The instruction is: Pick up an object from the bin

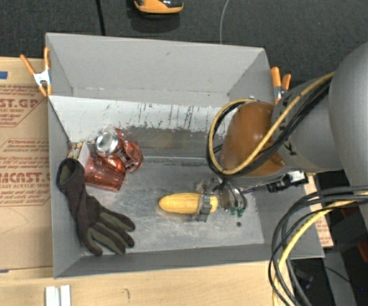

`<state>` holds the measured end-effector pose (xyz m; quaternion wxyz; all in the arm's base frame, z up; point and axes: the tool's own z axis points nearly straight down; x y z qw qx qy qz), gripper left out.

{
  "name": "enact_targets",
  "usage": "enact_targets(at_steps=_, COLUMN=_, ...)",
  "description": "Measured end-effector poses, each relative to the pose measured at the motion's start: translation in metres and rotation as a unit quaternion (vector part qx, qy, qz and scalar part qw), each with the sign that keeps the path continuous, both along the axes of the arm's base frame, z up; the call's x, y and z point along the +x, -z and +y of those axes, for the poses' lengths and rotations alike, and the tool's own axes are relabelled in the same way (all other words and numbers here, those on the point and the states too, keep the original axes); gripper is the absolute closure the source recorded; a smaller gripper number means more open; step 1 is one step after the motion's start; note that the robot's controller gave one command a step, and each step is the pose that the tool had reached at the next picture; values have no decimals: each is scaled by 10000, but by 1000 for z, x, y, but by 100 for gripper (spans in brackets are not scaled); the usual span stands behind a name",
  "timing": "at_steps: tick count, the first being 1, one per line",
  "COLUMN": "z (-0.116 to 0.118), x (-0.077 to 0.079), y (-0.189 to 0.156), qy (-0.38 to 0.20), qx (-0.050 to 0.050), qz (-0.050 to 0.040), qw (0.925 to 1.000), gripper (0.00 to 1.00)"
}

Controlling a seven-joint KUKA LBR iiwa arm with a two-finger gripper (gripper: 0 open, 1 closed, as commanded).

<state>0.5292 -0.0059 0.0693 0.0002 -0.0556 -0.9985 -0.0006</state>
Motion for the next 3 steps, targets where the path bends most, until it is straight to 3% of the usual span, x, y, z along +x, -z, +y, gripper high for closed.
enact_targets(at_steps=1, z=0, x=0, y=-1, qy=-2, qx=0, qz=12, qw=10000, gripper=100)
enact_targets(at_steps=2, z=-23, x=-7, y=-41, qy=69, qx=3, qz=-31, qw=10000, gripper=100)
enact_targets(at_steps=3, z=-10, x=5, y=-188, qy=70, qx=-1, qz=-27, qw=10000, gripper=100)
